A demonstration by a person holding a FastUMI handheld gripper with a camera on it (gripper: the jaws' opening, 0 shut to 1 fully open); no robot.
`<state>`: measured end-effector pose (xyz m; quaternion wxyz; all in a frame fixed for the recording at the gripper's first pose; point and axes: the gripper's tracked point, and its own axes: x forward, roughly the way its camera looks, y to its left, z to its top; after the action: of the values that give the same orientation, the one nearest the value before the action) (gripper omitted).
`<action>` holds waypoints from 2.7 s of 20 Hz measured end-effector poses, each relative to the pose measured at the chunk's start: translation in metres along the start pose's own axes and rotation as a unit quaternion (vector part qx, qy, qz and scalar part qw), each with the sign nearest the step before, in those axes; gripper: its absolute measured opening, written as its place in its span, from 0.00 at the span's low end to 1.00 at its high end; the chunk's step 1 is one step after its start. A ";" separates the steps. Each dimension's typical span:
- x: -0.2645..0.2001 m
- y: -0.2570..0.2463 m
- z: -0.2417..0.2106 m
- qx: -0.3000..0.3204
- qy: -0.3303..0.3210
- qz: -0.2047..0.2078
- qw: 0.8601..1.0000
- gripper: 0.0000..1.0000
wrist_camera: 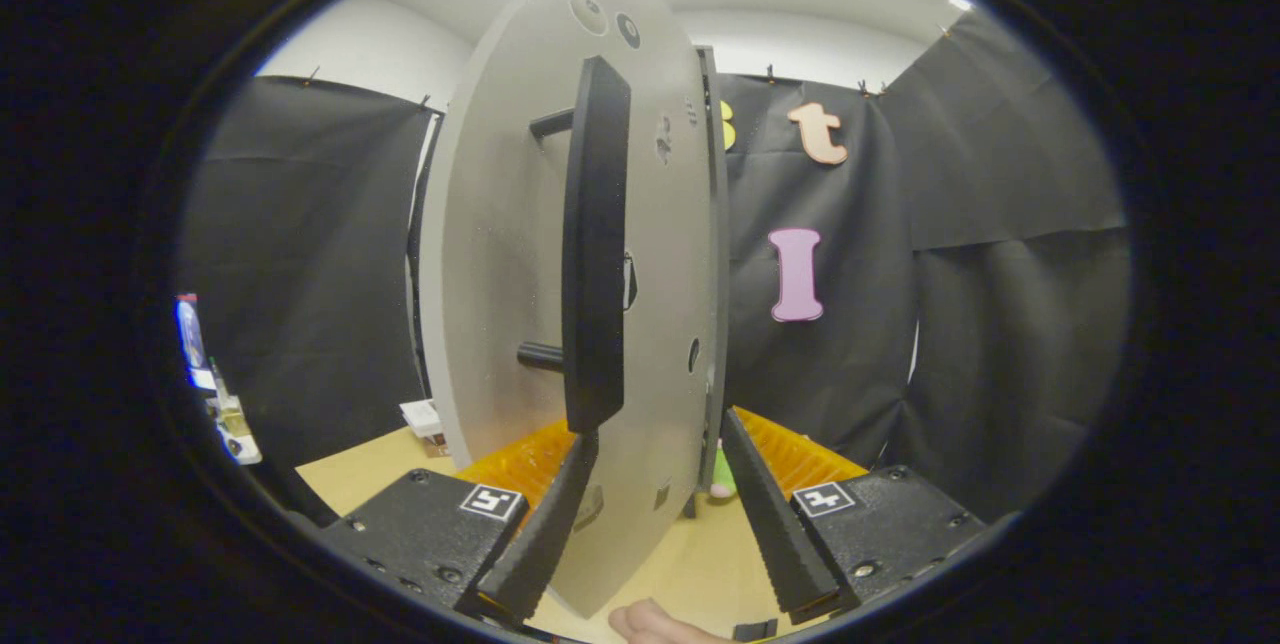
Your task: Open the shoe cabinet door, grab the shoes and put them into the shoe cabinet, then close the shoe cabinet door.
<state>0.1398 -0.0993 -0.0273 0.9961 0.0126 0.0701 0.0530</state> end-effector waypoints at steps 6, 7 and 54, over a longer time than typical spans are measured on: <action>0.009 0.016 -0.003 -0.002 -0.017 -0.018 1.000 0.84; 0.012 0.020 -0.005 -0.001 -0.018 -0.020 1.000 0.85; -0.031 0.146 -0.060 0.046 -0.002 0.040 0.998 0.97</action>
<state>0.0852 0.0437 -0.0778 0.9916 0.0616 0.0703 0.0891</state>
